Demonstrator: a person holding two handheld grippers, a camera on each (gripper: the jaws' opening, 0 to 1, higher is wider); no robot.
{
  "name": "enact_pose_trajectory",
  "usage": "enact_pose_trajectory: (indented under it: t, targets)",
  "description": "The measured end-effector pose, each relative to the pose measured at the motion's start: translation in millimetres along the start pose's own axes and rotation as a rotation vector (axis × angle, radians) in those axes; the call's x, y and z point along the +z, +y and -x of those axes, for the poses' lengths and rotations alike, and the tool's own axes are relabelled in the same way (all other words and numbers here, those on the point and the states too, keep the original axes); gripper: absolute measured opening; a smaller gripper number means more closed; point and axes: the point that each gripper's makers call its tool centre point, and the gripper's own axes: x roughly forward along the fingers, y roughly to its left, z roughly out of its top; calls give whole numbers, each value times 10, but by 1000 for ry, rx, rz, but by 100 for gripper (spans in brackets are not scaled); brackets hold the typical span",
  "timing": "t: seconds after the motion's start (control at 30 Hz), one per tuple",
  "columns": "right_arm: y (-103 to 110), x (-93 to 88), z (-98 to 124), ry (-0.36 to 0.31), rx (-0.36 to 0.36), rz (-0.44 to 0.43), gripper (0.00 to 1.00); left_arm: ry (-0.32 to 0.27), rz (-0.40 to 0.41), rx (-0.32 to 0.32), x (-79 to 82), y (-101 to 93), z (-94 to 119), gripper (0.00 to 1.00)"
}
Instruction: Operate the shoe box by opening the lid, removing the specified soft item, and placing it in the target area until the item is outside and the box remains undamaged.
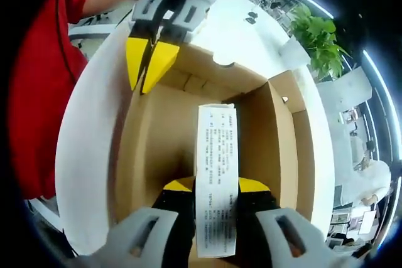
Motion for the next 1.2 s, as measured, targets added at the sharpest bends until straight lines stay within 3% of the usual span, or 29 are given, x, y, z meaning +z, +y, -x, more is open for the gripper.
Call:
enact_pose_trajectory:
  t: [0.93, 1.2]
  targets:
    - [78, -89, 44, -7, -26, -12, 21, -5, 6, 1, -19, 24, 12, 1]
    - [11, -135, 130, -10, -47, -32, 21, -5, 6, -2, -16, 23, 8, 1]
